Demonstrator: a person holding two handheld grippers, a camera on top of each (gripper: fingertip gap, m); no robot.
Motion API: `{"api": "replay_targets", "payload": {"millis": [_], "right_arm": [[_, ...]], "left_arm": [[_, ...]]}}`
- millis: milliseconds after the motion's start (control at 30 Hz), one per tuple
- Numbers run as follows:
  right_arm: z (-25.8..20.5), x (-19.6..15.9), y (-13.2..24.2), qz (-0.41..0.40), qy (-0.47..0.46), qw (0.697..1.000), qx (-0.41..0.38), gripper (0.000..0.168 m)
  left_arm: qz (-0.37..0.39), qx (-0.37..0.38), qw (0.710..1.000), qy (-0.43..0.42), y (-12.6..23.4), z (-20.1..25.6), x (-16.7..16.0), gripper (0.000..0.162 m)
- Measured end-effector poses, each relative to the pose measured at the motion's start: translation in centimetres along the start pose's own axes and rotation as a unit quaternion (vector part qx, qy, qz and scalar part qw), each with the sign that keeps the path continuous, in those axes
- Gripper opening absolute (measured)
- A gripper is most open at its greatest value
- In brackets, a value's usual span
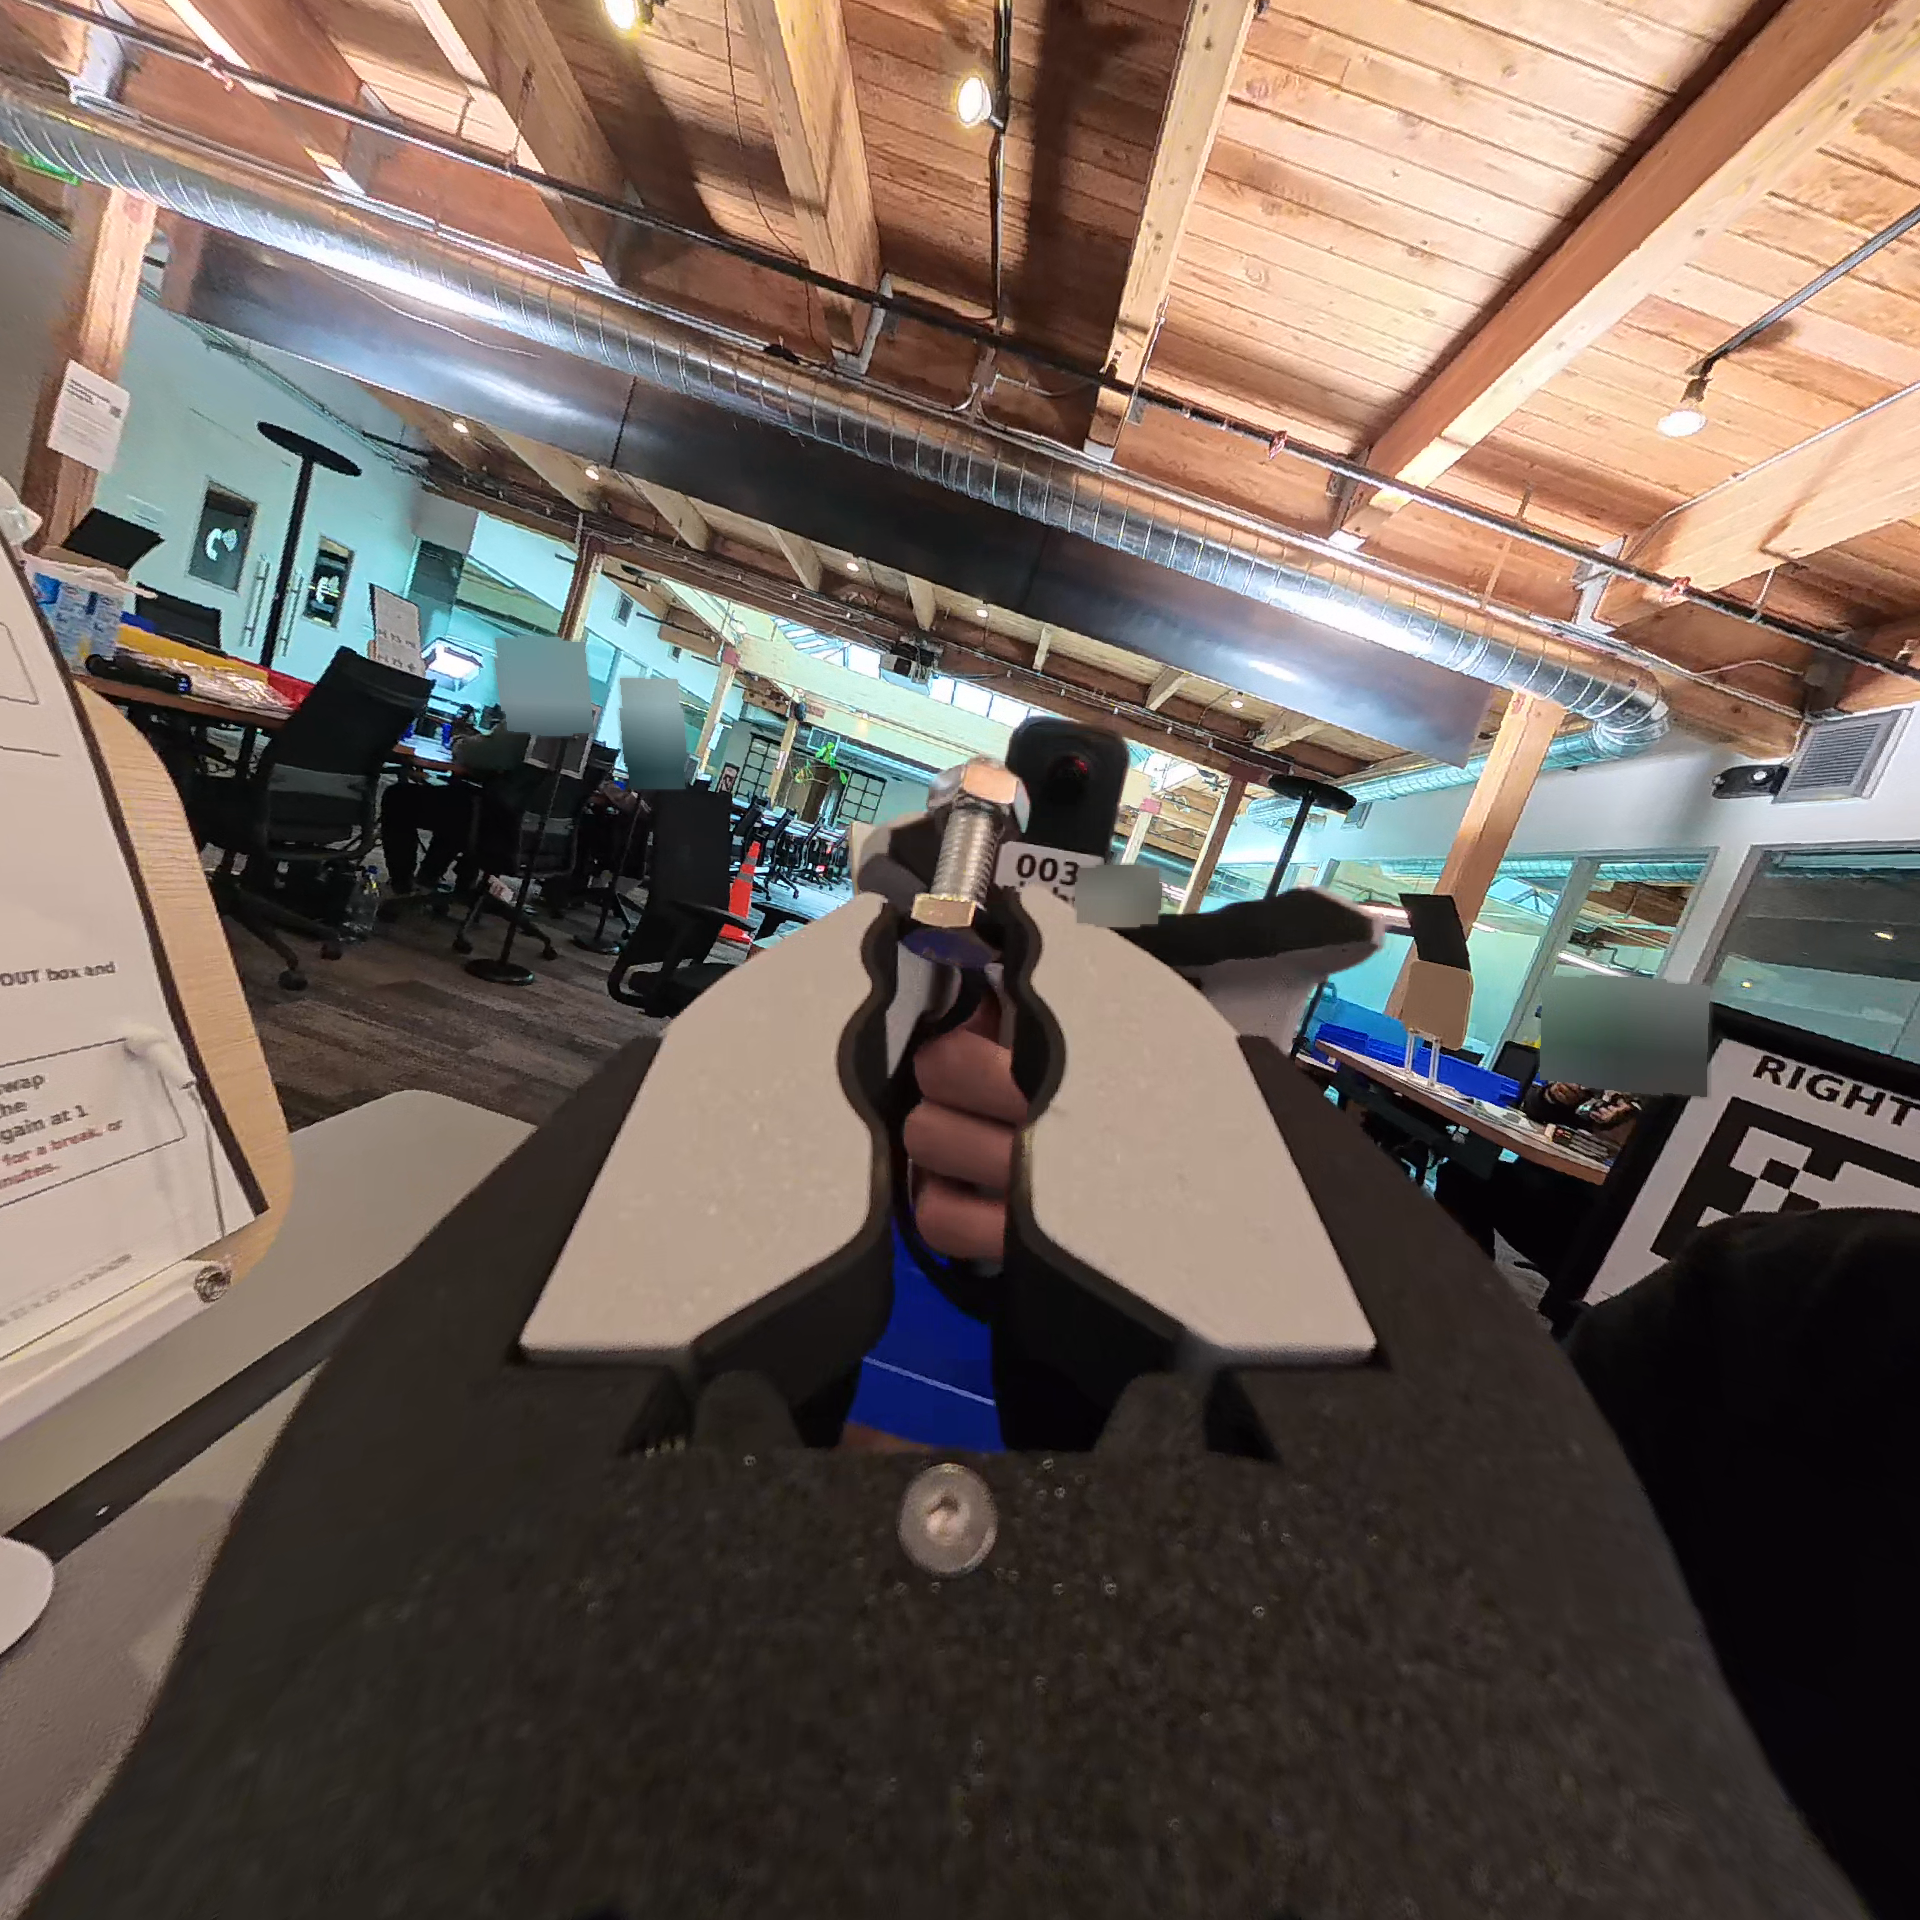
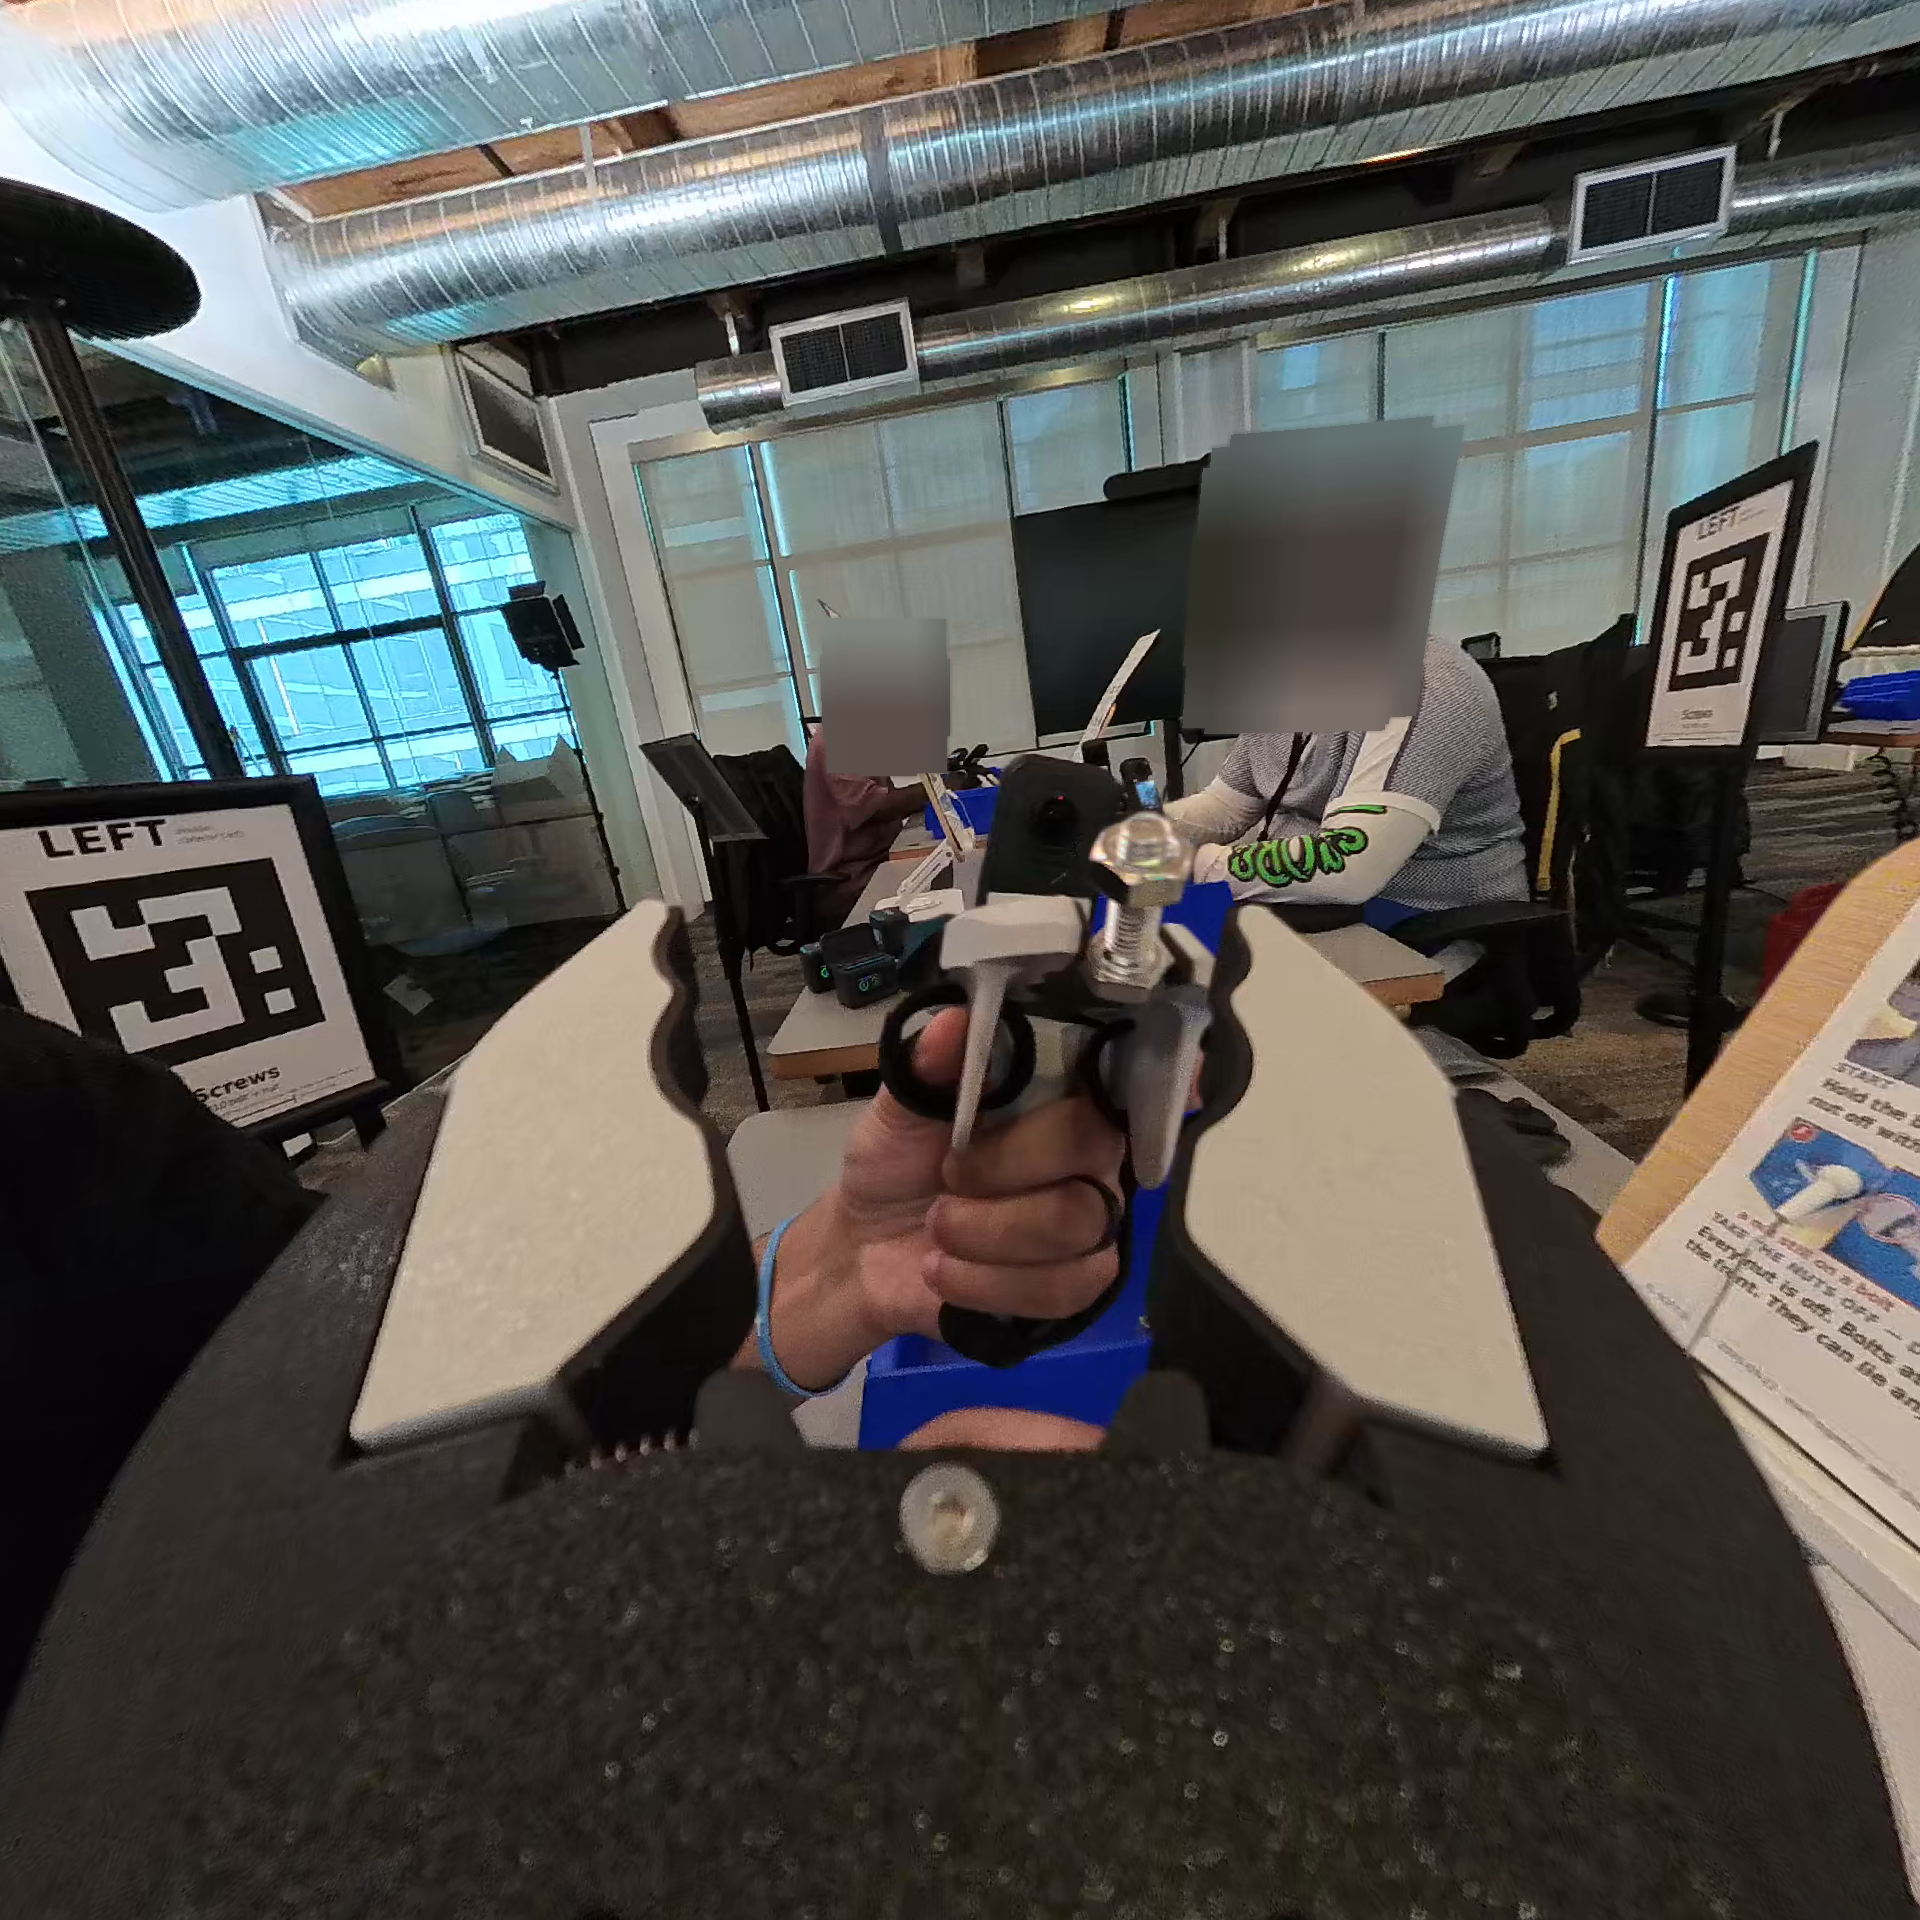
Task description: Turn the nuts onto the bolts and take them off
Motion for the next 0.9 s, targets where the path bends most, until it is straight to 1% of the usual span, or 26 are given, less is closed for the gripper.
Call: {"api": "replay_targets", "payload": {"millis": [200, 400, 533, 700, 833, 900], "right_arm": [[0.1, -0.6, -1.1, -0.001, 0.002, 1.0, -0.006, 0.099], [0.3, -0.8, -1.1, 0.003, -0.003, 1.0, -0.003, 0.098], [0.7, -0.6, -0.6, -0.001, 0.006, 1.0, -0.02, 0.097], [0.5, -0.3, -0.3, 0.008, -0.001, 1.0, -0.012, 0.096], [0.0, -0.8, -1.0, -0.005, 0.002, 1.0, -0.001, 0.096], [0.0, -0.8, -1.2, 0.0, 0.003, 1.0, -0.005, 0.099]], "left_arm": [[-0.029, -0.004, 1.0, 0.004, -1.3, 0.1, -1.7, 0.018], [-0.053, -0.011, 0.999, 0.006, -2.3, 0.4, -3.1, 0.018], [-0.03, -0.013, 0.999, 0.005, -1.5, 0.5, -1.9, 0.018], [-0.005, -0.005, 1.0, -0.001, -0.2, 0.2, -0.2, 0.018], [-0.002, 0.001, 1.0, 0.002, 0.1, -0.2, 0.0, 0.019], [-0.008, 0.005, 1.0, 0.001, -0.1, -0.4, -0.3, 0.018]]}}
Point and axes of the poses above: each gripper's, where its closed fingertips meet, y back along the fingers, x out of its top, z = x × y across the jaws, the point moved 5 cm from there along y, back along the fingers, and after that the axes turned 7 degrees about x, right-handed, at the moved point
